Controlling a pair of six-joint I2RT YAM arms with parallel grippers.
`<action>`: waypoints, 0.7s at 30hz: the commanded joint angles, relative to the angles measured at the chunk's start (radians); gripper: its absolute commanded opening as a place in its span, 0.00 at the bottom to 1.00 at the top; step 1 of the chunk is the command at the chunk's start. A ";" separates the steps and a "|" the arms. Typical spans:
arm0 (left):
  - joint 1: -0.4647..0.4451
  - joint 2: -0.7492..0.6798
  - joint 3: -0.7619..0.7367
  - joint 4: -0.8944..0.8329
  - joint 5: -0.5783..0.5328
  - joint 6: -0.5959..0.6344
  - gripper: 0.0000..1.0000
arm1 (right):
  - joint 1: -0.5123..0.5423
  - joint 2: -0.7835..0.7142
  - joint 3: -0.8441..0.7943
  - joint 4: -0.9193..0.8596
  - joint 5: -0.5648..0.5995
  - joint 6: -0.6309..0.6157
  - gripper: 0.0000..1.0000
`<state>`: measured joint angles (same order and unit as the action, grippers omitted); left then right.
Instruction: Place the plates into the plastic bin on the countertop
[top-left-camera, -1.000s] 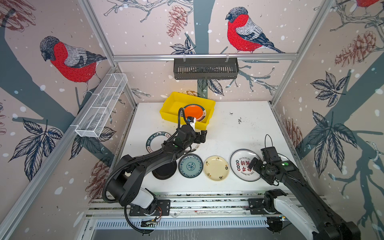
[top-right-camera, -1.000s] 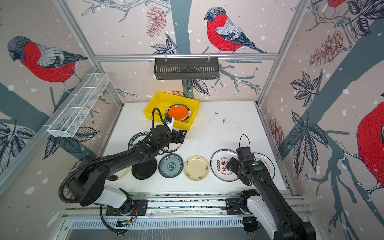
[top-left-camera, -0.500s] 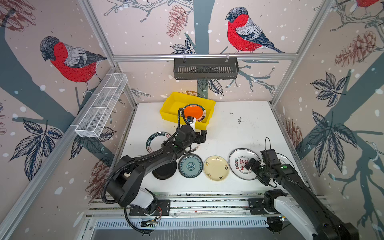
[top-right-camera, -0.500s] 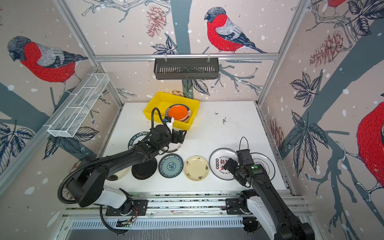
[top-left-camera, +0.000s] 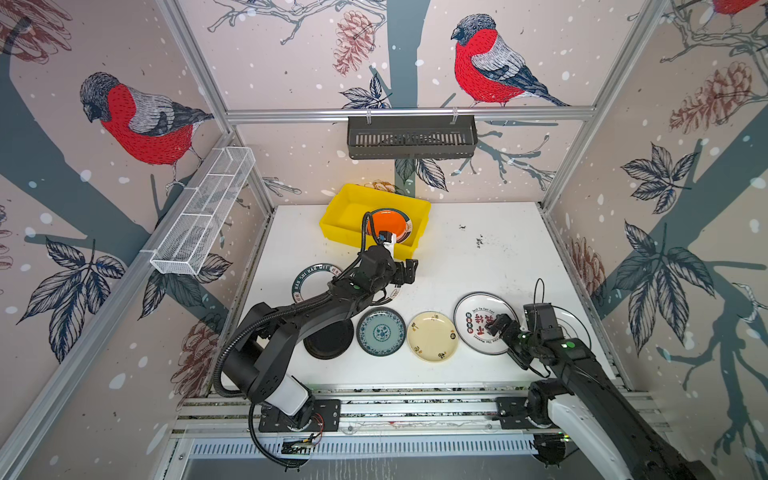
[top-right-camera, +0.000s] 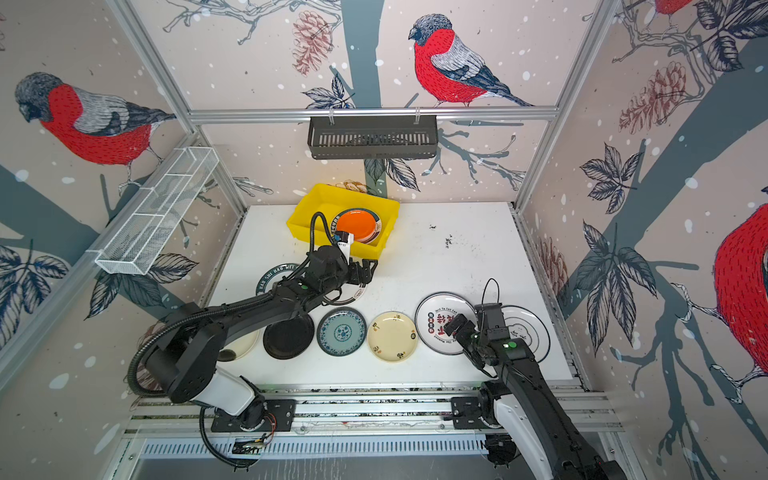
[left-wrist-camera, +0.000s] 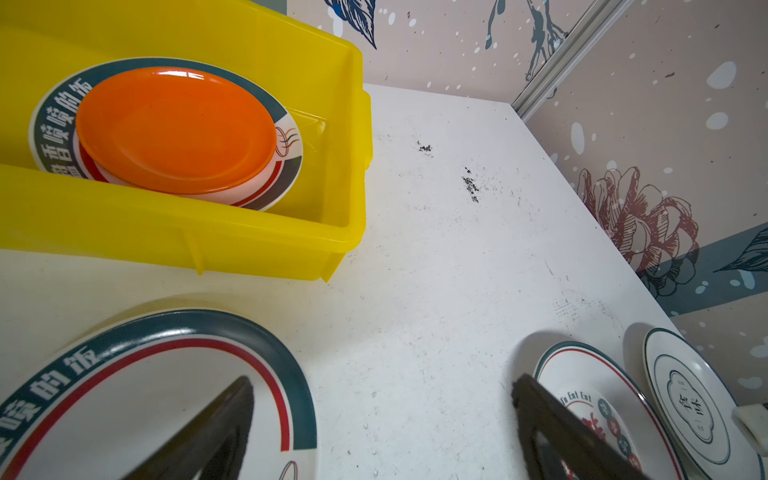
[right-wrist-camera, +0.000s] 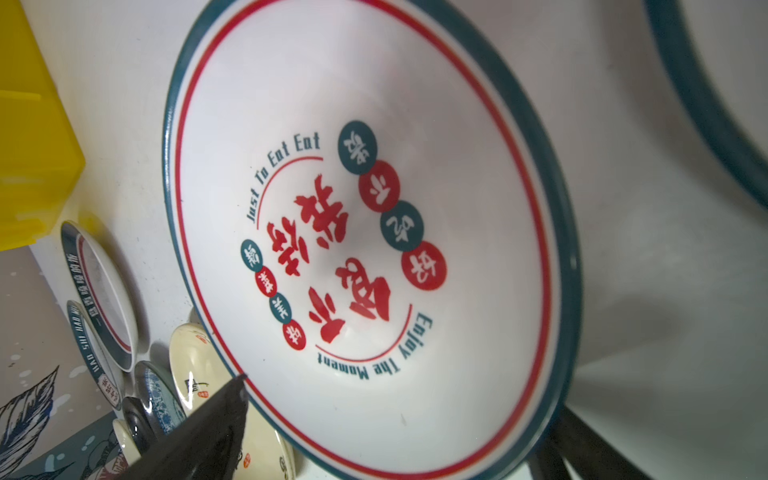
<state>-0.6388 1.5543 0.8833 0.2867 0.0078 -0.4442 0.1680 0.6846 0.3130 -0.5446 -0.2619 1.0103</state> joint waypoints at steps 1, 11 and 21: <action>-0.001 0.009 0.012 0.011 0.024 -0.018 0.96 | -0.004 -0.034 -0.024 0.091 -0.018 0.062 0.97; -0.008 0.048 0.047 0.003 0.033 -0.026 0.96 | -0.012 -0.104 -0.077 0.109 -0.007 0.134 0.79; -0.024 0.059 0.062 -0.010 0.027 -0.031 0.96 | -0.012 -0.102 -0.091 0.115 0.007 0.133 0.62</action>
<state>-0.6594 1.6108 0.9363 0.2787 0.0334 -0.4706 0.1566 0.5812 0.2295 -0.4534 -0.2752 1.1305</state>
